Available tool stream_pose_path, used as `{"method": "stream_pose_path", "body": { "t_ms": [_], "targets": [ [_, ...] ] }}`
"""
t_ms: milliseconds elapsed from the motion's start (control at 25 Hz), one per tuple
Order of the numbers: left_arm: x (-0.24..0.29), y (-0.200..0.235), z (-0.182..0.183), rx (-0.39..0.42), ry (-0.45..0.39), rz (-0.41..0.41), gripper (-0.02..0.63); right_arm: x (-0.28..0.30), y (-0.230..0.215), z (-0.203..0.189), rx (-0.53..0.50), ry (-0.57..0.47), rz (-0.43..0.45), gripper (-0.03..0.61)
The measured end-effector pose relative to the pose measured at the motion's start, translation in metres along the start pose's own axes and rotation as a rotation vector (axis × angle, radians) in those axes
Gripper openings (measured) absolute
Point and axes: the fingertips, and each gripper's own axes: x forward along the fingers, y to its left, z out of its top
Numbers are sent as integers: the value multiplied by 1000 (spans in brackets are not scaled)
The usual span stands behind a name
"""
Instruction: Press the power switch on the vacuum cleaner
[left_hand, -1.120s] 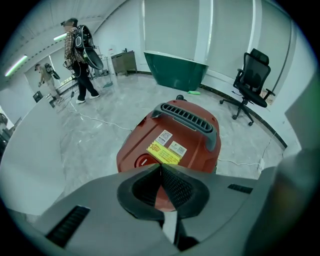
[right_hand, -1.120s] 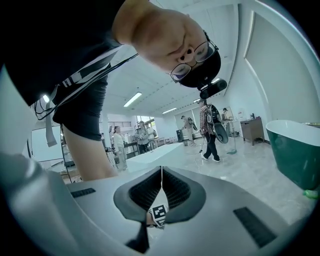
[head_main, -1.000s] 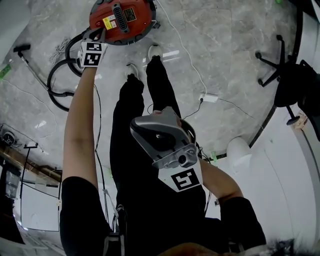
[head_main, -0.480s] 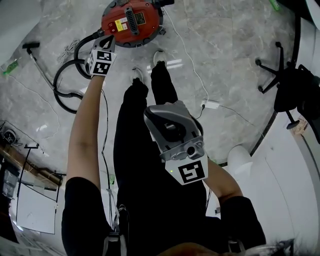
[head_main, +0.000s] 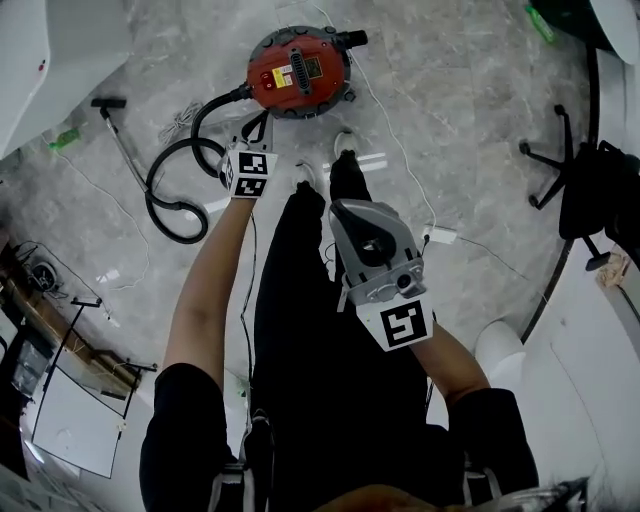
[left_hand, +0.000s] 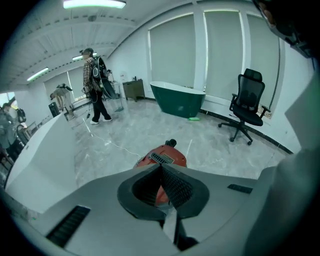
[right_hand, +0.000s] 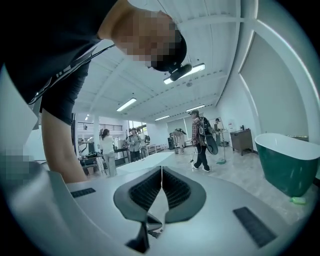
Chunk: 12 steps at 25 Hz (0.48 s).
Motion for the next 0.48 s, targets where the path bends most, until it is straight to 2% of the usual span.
{"method": "stream_pose_path", "body": {
  "t_ms": [160, 360, 480],
  "targets": [
    [-39, -8, 30, -17, -83, 15, 18, -4, 5, 22, -39, -16, -7, 20],
    [-100, 8, 77, -131, -227, 133, 18, -14, 11, 40, -33, 0, -11, 20],
    [-145, 12, 112, -185, -327, 156, 18, -14, 20, 60, -6, -4, -10, 20]
  ]
}}
